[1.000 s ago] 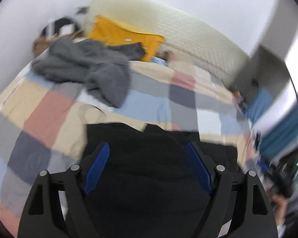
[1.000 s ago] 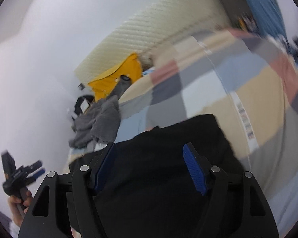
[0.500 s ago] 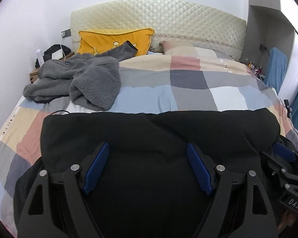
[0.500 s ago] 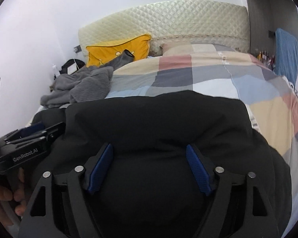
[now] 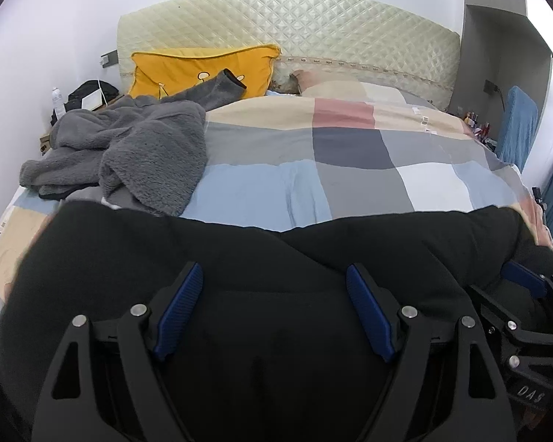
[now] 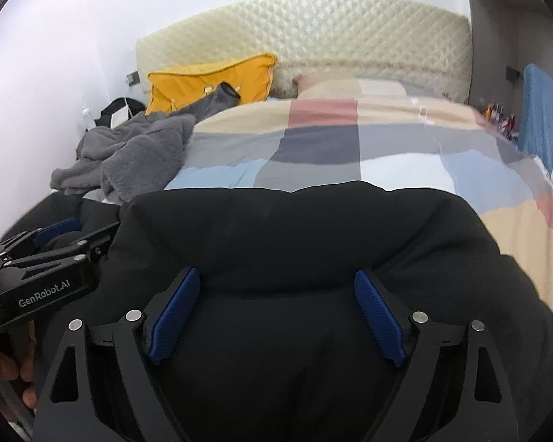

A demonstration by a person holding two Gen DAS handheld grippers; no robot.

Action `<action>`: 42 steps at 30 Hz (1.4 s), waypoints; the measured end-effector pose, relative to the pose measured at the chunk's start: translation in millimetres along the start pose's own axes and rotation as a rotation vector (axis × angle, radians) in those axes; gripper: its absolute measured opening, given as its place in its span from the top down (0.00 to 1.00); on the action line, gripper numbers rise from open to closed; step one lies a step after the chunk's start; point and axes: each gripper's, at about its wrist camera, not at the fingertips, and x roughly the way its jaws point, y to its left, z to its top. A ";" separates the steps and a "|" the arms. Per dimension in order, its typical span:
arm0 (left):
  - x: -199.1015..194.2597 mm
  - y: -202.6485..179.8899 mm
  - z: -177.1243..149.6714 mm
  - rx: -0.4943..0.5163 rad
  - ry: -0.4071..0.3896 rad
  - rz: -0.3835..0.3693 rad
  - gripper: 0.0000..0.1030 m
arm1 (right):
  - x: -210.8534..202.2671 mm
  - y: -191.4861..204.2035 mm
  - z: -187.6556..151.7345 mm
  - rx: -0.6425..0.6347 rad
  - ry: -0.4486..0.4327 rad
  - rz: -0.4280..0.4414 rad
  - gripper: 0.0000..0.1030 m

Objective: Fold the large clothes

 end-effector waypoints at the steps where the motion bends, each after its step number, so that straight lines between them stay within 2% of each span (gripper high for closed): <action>1: 1.0 -1.6 -3.0 0.008 -0.005 0.002 0.22 | 0.4 3.2 -2.5 -0.013 -0.014 -0.013 0.16; 3: 2.2 -3.7 -6.6 0.025 -0.007 0.009 0.22 | 1.4 10.1 -8.3 -0.047 -0.041 -0.043 0.16; 6: 4.5 -2.3 -4.5 0.042 0.021 0.016 0.22 | 4.7 12.3 -9.6 -0.063 -0.032 -0.051 0.15; 10: -11.2 6.7 -3.5 0.036 0.035 -0.040 0.22 | 3.9 9.1 -7.8 -0.088 0.009 -0.030 0.15; 14: -37.6 23.7 -10.0 0.078 -0.002 0.035 0.22 | -17.7 2.5 -8.8 -0.154 0.021 -0.001 0.15; 16: -46.5 39.4 -11.8 0.083 -0.007 0.069 0.22 | -30.7 -4.7 -6.1 -0.177 0.019 -0.032 0.15; 19: -52.8 67.2 -16.4 0.049 0.004 0.101 0.21 | -43.5 -19.0 -3.2 -0.206 0.001 -0.071 0.03; 22: -47.6 86.3 -24.0 0.015 0.021 0.114 0.21 | -41.4 -45.3 -9.4 -0.156 0.022 -0.020 0.01; 24: -45.0 95.9 -29.8 -0.016 0.020 0.093 0.21 | -36.9 -58.9 -17.4 -0.125 0.011 0.020 0.01; 26: -39.3 98.0 -36.7 0.006 0.004 0.106 0.14 | -29.6 -71.4 -30.4 -0.072 0.002 0.081 0.00; 28: -35.6 97.5 -43.0 0.008 -0.009 0.126 0.14 | -25.3 -75.7 -33.6 -0.038 0.000 0.122 0.00; 33: -39.5 99.7 -45.8 -0.008 -0.029 0.119 0.13 | -25.4 -71.4 -34.3 -0.037 -0.010 0.108 0.00; 36: -48.3 102.6 -43.9 -0.043 -0.037 0.098 0.12 | -32.1 -70.5 -32.2 -0.016 0.013 0.087 0.00; 39: -70.0 97.1 -34.2 -0.045 -0.058 0.079 0.09 | -54.6 -60.5 -16.9 -0.024 0.010 0.103 0.00; 41: -93.5 87.1 -24.8 -0.018 -0.094 0.103 0.00 | -81.9 -49.6 -0.7 -0.040 -0.040 0.092 0.00; 42: -109.5 80.8 -19.5 0.002 -0.125 0.116 0.00 | -98.7 -43.6 8.3 -0.038 -0.069 0.089 0.00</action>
